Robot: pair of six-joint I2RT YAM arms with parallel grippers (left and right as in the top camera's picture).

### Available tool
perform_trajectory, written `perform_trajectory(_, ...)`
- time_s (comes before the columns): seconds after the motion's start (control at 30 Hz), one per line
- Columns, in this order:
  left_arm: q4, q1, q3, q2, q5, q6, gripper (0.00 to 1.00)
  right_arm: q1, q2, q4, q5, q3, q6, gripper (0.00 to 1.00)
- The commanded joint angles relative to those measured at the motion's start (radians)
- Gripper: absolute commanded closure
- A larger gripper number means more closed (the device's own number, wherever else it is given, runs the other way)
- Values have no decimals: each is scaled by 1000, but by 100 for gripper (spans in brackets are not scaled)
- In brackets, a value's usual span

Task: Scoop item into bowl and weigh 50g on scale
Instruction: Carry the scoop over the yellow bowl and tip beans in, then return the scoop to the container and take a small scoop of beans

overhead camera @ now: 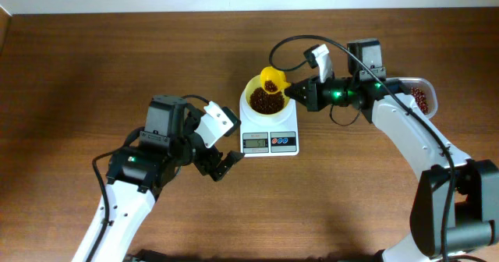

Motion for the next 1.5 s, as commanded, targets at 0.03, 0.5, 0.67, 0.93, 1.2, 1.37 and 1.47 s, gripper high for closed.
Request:
perform_trajectory(0.03, 1, 3, -7, 2, 18, -10, 1, 6, 9, 1, -24, -2, 42, 96)
perform_trajectory(0.5, 2, 3, -7, 2, 18, -9, 1, 6, 9, 5, -17, -2, 38, 96)
perform_trajectory(0.67, 2, 3, -7, 2, 18, -9, 1, -5, 9, 5, -17, -2, 104, 96)
perform_trajectory(0.93, 1, 3, -7, 2, 18, -10, 1, -240, 8, -35, -157, -2, 279, 96)
perform_trajectory(1.2, 1, 3, -7, 2, 18, -9, 1, -487, -49, -156, -147, -2, 243, 96)
perform_trajectory(1.37, 1, 3, -7, 2, 18, -9, 1, -618, -97, -267, -58, -2, 134, 96)
perform_trajectory(1.47, 2, 3, -7, 2, 18, -9, 1, -674, -131, -307, -7, -2, 80, 96)
